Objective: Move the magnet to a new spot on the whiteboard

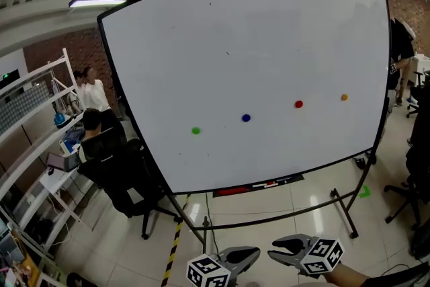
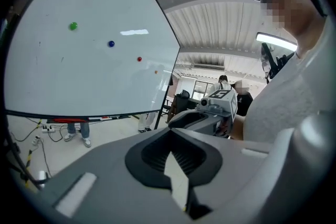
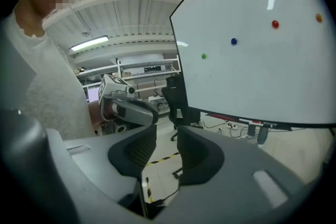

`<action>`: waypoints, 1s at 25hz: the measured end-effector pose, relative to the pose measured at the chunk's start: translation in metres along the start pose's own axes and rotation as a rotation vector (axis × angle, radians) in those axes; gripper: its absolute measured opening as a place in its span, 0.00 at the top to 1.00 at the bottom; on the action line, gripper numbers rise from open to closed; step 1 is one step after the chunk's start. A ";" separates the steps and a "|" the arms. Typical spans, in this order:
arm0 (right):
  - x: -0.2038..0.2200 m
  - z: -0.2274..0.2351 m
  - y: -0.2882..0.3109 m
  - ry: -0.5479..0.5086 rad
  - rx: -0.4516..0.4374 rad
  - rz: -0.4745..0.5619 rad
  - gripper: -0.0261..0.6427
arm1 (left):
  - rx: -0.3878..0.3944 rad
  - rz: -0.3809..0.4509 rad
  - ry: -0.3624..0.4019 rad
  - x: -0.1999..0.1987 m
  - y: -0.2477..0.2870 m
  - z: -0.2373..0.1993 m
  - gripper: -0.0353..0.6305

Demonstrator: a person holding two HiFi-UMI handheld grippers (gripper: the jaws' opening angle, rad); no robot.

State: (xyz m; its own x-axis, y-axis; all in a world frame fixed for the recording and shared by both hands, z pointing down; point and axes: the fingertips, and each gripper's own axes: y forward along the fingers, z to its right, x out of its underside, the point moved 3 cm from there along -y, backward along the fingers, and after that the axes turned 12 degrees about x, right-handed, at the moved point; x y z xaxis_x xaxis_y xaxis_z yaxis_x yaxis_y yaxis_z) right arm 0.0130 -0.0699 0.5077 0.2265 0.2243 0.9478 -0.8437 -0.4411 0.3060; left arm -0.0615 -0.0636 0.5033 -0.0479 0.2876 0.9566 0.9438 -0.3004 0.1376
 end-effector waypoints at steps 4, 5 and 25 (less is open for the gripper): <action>0.036 -0.049 -0.055 0.056 -0.033 0.006 0.80 | 0.005 -0.012 -0.002 0.027 0.016 0.075 0.97; 0.043 -0.062 -0.066 0.065 -0.041 0.003 0.81 | 0.002 -0.017 -0.007 0.033 0.016 0.091 0.97; 0.029 -0.115 -0.148 0.184 -0.083 0.146 0.95 | -0.115 -0.113 0.065 0.019 0.012 0.188 0.97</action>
State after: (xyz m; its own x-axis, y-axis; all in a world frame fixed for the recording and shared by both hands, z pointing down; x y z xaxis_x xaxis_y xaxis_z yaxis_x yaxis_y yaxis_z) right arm 0.0880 0.1019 0.4793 0.0135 0.3211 0.9469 -0.8998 -0.4091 0.1516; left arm 0.0108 0.1091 0.4745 -0.1759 0.2672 0.9474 0.8879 -0.3726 0.2699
